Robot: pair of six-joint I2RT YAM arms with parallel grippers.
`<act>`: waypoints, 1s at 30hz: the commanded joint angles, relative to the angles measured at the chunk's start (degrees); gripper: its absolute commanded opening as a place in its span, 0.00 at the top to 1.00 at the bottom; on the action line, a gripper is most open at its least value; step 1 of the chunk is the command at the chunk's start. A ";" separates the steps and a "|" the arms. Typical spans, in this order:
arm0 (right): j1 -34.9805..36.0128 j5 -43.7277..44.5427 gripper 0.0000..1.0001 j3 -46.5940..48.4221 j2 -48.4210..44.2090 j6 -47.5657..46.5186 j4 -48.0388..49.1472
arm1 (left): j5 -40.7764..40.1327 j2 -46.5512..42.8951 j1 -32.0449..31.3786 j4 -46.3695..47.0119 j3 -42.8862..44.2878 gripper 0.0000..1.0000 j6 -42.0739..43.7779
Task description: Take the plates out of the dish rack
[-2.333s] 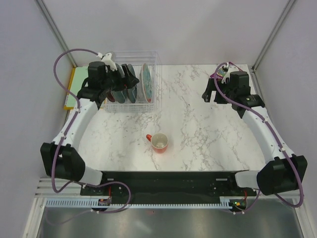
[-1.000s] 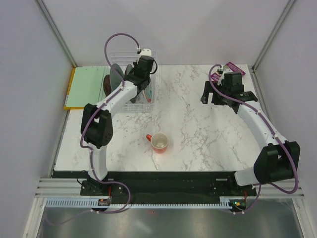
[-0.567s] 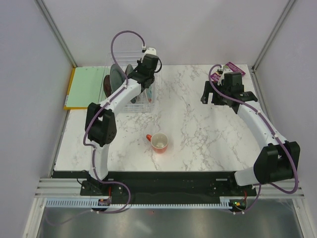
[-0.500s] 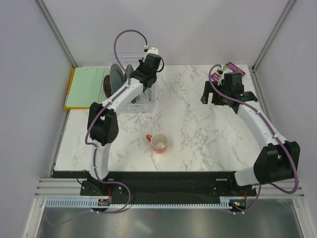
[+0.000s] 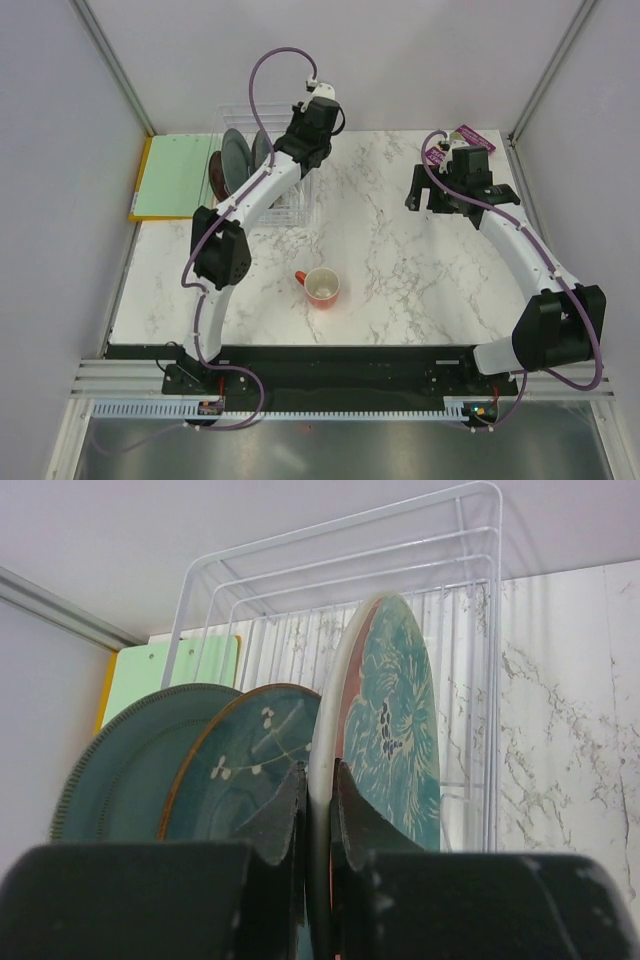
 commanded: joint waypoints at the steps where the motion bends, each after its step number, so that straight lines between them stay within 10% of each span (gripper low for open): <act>1: -0.18 -1.47 0.02 2.40 -1.27 0.32 0.94 | -4.84 -11.77 -0.60 3.00 4.58 0.98 5.28; 18: -0.36 -13.32 0.02 0.21 -2.15 11.47 18.95 | 37.67 -29.97 1.42 -6.07 -7.98 0.98 -25.13; 30: -0.54 -27.57 0.02 -4.01 3.38 22.82 36.28 | 58.96 -34.27 2.65 16.77 -30.12 0.98 -41.30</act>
